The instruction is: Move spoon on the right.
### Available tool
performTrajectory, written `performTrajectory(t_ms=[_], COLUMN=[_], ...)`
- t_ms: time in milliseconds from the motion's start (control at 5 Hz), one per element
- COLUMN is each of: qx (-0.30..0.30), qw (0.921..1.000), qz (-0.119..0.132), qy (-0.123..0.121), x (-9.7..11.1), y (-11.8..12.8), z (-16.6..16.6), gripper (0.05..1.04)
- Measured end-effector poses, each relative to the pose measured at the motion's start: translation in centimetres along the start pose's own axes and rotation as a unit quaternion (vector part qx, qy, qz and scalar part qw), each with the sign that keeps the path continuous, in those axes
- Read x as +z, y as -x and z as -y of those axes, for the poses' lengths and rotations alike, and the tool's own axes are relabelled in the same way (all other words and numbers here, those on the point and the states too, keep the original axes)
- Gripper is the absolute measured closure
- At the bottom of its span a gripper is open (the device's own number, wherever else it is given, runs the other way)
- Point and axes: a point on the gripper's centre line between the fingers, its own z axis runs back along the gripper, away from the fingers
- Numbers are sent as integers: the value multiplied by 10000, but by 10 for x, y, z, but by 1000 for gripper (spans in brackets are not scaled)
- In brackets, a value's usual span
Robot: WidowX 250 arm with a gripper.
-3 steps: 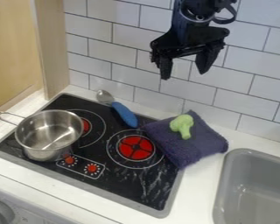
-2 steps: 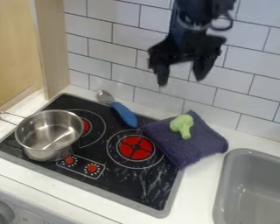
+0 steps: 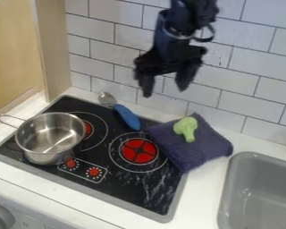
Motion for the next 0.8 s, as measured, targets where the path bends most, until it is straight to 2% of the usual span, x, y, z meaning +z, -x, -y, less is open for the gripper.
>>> performTrajectory(t_ms=[400, 800], qx=[762, 1132], qw=[9969, 9925], qz=[-129, -240], qy=[-164, -386], x=[-23, -46], y=[-23, -34], z=[-15, -14], gripper=[84, 84])
